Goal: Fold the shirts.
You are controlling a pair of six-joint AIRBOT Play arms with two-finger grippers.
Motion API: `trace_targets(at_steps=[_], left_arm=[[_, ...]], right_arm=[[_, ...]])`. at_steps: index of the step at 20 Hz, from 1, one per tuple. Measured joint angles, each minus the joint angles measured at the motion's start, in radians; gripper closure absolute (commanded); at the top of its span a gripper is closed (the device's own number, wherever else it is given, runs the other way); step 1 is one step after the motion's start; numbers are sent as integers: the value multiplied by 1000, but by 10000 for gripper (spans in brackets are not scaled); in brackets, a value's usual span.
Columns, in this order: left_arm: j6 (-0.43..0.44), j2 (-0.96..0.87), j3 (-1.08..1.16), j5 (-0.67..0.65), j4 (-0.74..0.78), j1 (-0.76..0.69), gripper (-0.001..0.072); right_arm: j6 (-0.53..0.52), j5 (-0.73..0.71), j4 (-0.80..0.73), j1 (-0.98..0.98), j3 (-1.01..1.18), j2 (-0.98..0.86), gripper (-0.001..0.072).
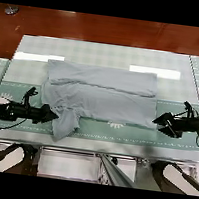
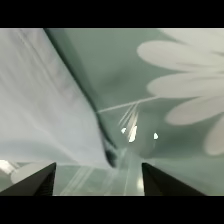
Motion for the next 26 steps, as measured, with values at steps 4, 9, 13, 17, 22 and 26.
trace_targets(at_steps=[4, 9, 13, 17, 22, 26], left_arm=[[3, 0, 5, 0, -29, -6, 686], [4, 0, 73, -1, -47, 10, 686], [2, -8, 225, -21, -52, 68, 686], [-17, -115, 405, 3, -53, 37, 686], [-87, -380, 709, 34, -53, -44, 686], [-159, -581, 957, 27, -52, -81, 687]], right_arm=[[-15, -51, 98, 71, 11, -56, 351], [-82, -66, 150, 129, 87, -109, 683], [-96, -66, 171, 143, 212, -129, 683], [-97, -91, 225, 166, 374, -208, 683], [-44, -133, 260, 230, 629, -403, 683], [7, -132, 290, 249, 808, -558, 683]])
